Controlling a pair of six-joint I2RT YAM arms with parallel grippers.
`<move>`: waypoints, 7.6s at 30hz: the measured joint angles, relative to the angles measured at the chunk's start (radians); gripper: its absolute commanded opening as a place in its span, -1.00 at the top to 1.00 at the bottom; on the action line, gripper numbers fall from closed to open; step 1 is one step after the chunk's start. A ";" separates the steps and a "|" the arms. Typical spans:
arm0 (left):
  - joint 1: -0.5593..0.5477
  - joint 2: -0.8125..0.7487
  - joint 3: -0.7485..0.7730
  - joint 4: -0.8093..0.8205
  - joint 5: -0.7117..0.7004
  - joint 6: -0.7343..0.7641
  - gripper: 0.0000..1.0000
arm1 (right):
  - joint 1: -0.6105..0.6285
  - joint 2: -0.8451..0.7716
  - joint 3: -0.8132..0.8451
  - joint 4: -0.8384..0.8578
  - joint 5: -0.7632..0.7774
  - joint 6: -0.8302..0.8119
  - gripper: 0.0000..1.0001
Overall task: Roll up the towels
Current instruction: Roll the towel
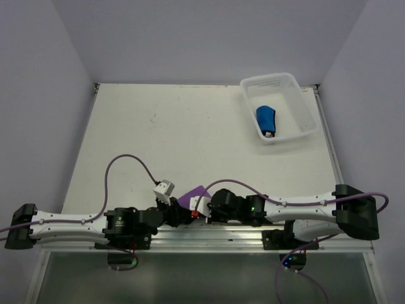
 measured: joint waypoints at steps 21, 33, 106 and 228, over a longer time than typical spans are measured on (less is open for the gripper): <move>-0.005 0.205 0.120 -0.396 -0.128 -0.517 0.74 | 0.202 0.107 0.013 0.023 0.272 0.032 1.00; -0.005 0.217 0.021 -0.310 -0.180 -0.529 0.82 | 0.221 0.131 0.025 0.072 0.172 0.066 1.00; 0.119 -0.067 0.003 -0.221 -0.161 -0.240 1.00 | -0.416 0.817 0.557 0.010 -1.055 0.394 1.00; 0.118 0.235 0.007 -0.195 -0.279 -0.421 1.00 | -0.091 0.372 0.232 0.137 -0.165 0.313 0.12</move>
